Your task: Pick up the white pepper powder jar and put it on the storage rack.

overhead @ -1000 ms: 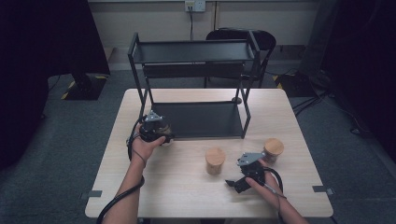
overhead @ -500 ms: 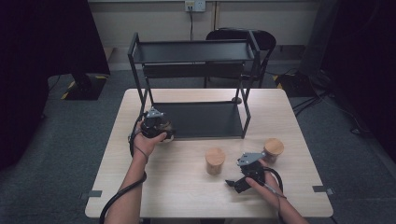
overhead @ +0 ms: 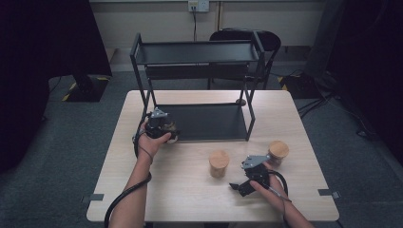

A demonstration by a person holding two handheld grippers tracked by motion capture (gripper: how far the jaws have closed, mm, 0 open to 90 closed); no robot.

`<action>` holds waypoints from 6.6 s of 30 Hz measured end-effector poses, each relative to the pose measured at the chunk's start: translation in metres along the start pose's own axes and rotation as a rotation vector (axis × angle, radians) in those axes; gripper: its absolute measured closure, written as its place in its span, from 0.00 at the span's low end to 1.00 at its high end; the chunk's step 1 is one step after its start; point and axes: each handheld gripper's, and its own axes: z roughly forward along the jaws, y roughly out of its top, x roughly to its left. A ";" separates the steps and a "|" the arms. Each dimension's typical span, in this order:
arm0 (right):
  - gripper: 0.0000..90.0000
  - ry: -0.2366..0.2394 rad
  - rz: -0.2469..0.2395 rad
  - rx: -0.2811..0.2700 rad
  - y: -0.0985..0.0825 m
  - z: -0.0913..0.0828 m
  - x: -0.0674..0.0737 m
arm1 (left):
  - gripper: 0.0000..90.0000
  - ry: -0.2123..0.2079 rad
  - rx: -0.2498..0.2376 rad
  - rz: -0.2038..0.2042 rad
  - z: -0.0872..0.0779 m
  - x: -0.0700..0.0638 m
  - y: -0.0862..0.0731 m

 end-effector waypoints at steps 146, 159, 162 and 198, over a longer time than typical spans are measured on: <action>0.00 0.000 0.000 0.000 0.000 0.000 0.000 | 0.03 0.080 0.018 -0.135 0.044 0.013 0.004; 0.00 0.000 0.000 0.000 0.000 0.000 0.000 | 0.03 0.078 0.003 -0.148 0.040 0.009 -0.004; 0.00 0.000 0.000 0.000 0.000 0.000 0.000 | 0.03 0.078 0.002 -0.153 0.039 0.008 -0.006; 0.00 0.000 0.000 0.000 0.000 0.000 0.000 | 0.04 0.043 -0.026 -0.150 0.021 -0.005 -0.022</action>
